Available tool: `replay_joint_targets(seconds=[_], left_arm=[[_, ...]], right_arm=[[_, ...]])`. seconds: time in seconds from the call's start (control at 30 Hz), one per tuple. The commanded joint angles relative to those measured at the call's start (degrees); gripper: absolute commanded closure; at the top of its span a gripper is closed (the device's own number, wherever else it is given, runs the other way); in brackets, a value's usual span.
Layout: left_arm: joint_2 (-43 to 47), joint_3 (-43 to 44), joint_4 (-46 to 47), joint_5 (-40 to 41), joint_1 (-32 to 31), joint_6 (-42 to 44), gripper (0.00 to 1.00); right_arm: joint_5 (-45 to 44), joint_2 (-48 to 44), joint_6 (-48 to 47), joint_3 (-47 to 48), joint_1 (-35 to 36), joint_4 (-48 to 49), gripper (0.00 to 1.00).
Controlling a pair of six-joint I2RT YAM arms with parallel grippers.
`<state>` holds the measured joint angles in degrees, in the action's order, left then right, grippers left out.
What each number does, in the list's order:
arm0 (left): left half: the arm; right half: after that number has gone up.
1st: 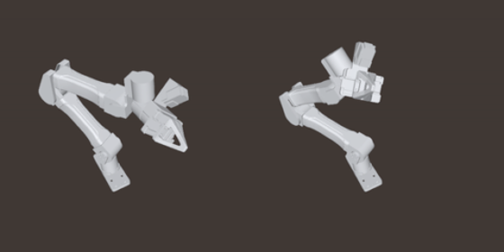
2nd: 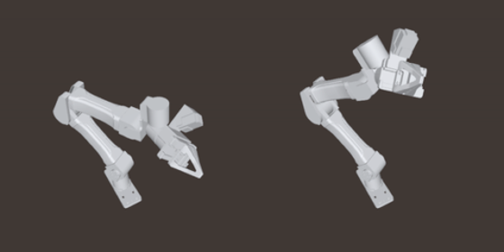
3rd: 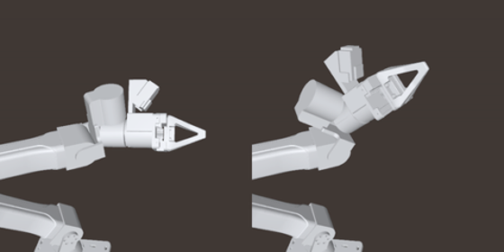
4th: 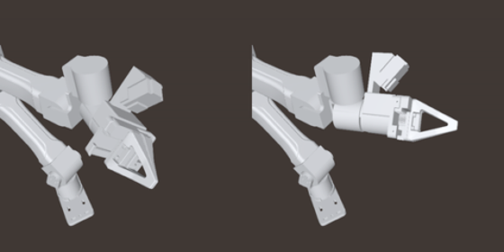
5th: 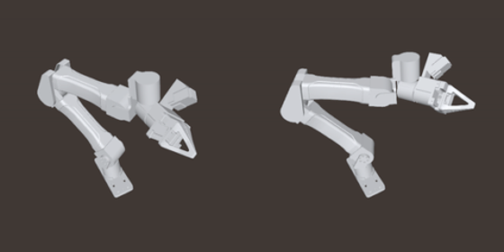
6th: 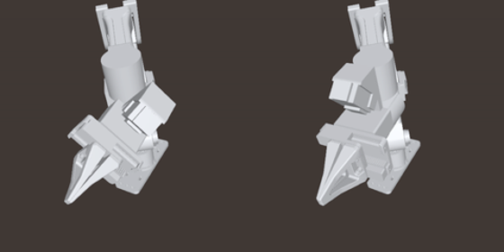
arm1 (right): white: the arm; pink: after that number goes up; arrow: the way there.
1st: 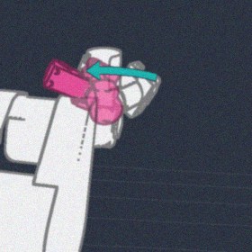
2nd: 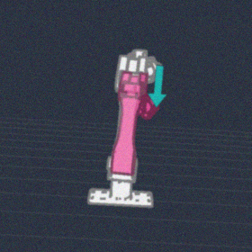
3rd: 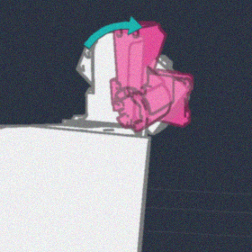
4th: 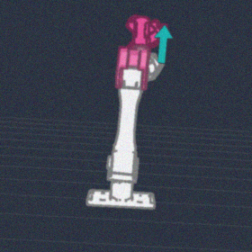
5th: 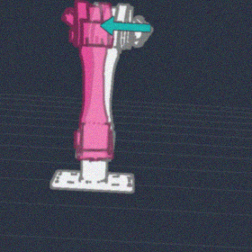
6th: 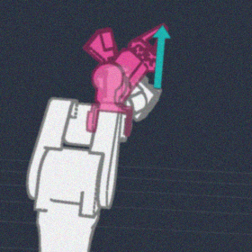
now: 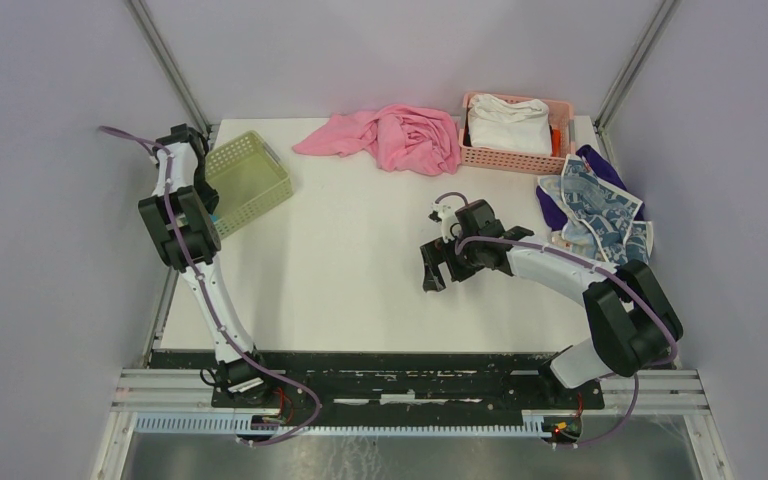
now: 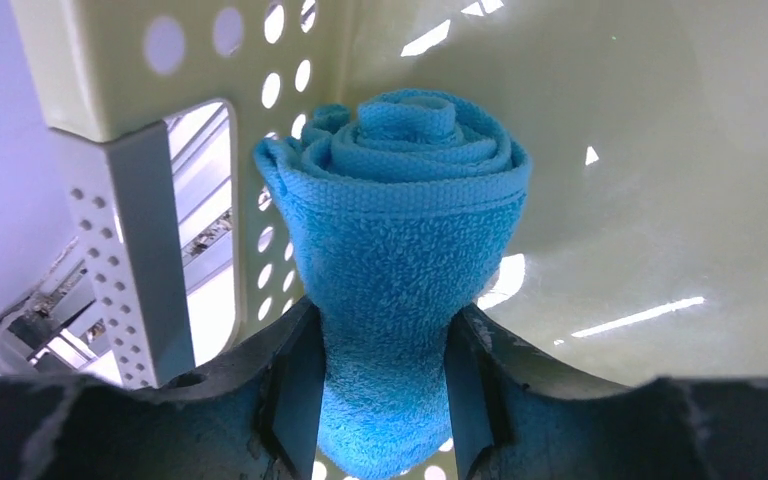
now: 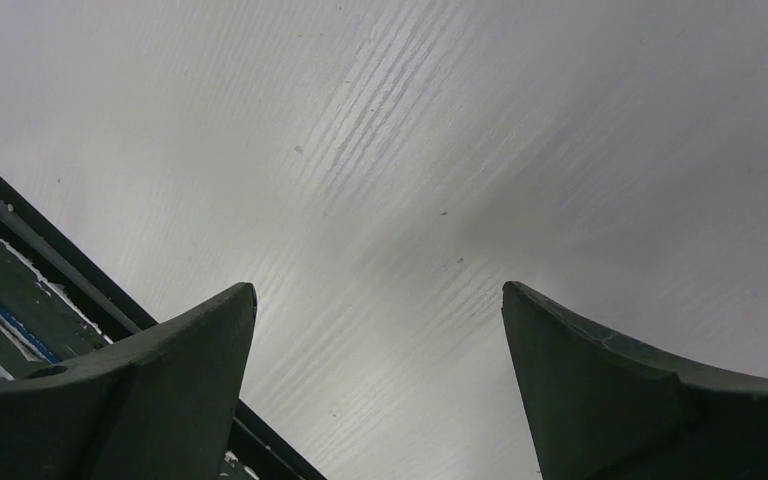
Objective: Roll the towels
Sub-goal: Place the towel in the bin.
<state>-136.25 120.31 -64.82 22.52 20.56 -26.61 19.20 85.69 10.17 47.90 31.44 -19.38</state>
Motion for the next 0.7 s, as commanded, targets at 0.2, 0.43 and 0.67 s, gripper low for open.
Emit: replay_joint_targets(seconds=[0.2,0.43,0.67], left_arm=[[1.52,-0.28,0.65,6.08,1.85,2.93,0.36],[2.64,0.01,0.47,2.46,1.83,2.62,0.24],[5.45,0.52,0.62,0.85,1.81,2.45,0.22]], right_arm=[[0.57,-0.24,-0.15,0.27,-0.12,2.07,0.00],[-0.02,-0.34,-0.33,0.48,-0.09,1.42,0.00],[-0.46,-0.44,-0.42,0.70,-0.09,0.85,0.00]])
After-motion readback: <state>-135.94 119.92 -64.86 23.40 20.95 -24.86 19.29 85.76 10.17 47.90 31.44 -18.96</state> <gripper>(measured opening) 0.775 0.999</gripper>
